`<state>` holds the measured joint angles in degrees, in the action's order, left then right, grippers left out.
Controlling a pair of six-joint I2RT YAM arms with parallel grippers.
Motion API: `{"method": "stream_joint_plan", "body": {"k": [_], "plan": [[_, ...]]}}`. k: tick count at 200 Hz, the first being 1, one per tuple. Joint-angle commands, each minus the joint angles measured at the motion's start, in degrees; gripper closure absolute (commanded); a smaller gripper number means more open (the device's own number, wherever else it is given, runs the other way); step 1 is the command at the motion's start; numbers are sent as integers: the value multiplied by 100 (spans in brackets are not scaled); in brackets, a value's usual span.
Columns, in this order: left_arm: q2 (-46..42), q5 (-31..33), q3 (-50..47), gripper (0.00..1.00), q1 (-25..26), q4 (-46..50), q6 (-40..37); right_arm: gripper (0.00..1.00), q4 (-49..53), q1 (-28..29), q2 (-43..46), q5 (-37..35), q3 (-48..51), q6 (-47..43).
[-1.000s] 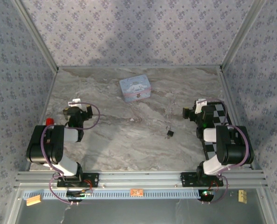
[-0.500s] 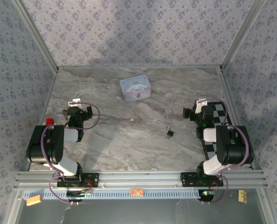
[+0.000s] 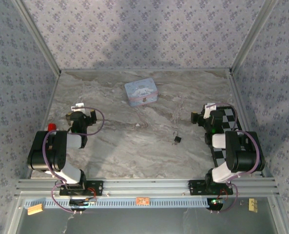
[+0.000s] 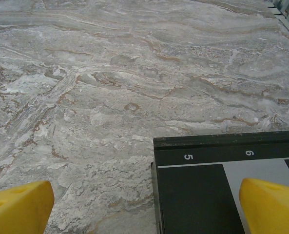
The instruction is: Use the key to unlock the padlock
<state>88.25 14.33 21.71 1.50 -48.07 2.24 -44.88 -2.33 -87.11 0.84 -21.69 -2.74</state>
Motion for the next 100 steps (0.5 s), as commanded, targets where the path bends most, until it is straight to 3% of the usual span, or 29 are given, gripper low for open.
{"method": "stream_joint_plan", "body": {"k": [1, 100], "plan": [[-32, -89, 97, 0, -35, -62, 90, 1, -30, 25, 1, -86, -91, 64], [-36, -88, 96, 0, -32, -62, 87, 1, -23, 25, 1, -99, -102, 67]]}}
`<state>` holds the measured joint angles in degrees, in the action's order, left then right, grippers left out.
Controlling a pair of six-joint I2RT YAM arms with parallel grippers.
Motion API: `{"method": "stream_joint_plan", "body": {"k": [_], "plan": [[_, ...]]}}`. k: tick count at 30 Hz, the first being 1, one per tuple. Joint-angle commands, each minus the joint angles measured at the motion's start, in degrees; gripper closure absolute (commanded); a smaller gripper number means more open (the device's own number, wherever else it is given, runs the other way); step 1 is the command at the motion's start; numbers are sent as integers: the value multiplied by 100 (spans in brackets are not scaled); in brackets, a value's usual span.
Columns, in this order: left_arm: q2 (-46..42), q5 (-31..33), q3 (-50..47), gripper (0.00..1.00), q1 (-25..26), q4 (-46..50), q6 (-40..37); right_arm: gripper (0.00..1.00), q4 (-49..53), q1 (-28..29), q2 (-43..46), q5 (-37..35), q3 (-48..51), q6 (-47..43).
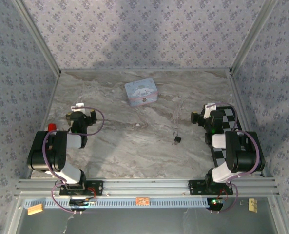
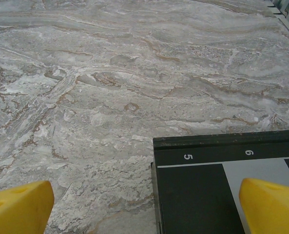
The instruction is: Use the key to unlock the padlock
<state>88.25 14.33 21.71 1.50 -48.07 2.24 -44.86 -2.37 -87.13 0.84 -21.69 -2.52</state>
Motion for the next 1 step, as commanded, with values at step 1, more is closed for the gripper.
{"method": "stream_joint_plan", "body": {"k": [1], "plan": [[-36, -88, 92, 0, -34, -62, 90, 1, -28, 28, 3, -96, -100, 48]]}}
